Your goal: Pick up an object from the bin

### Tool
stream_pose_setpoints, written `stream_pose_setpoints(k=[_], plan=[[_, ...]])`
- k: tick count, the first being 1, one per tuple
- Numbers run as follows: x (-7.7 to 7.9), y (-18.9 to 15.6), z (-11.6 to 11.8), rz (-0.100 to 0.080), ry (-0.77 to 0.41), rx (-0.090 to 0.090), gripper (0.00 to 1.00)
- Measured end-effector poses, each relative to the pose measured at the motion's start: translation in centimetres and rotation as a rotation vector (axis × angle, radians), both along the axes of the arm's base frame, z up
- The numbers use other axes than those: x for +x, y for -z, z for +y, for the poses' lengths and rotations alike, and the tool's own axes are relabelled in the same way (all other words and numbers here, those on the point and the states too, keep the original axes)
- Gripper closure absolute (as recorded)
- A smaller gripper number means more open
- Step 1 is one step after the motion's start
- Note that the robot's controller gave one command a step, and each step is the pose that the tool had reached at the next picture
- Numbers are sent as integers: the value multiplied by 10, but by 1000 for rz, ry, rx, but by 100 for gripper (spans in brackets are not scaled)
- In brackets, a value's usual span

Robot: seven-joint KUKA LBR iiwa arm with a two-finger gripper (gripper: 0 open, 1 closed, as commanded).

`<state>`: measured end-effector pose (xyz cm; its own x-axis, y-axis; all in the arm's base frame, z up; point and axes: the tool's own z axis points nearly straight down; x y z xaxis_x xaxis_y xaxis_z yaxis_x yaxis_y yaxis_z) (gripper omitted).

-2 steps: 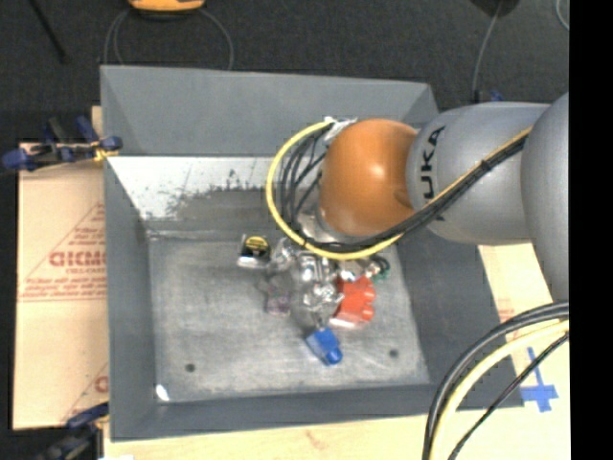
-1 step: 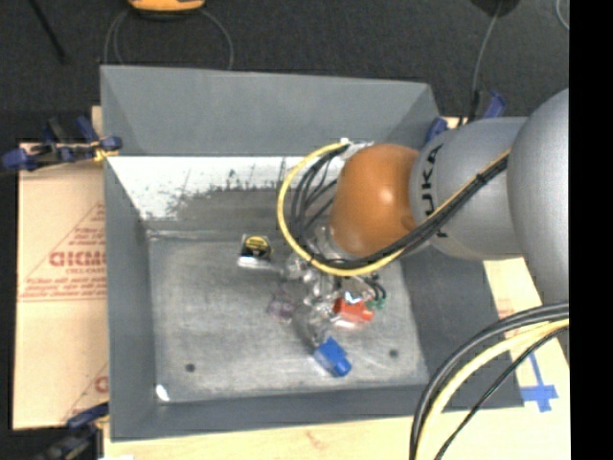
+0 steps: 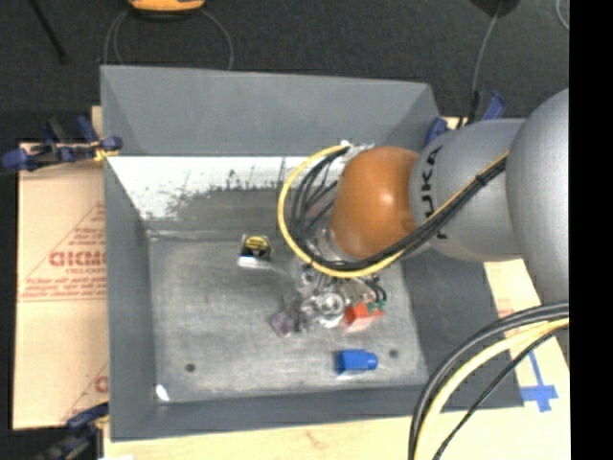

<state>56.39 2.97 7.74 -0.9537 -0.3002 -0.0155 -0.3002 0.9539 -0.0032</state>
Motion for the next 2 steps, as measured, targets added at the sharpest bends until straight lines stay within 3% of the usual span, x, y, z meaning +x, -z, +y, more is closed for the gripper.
stream_pose_setpoints(k=[1,2], plan=[[-17,-114,17,5,-221,-4,100],[-17,-157,8,6,-179,-4,100]])
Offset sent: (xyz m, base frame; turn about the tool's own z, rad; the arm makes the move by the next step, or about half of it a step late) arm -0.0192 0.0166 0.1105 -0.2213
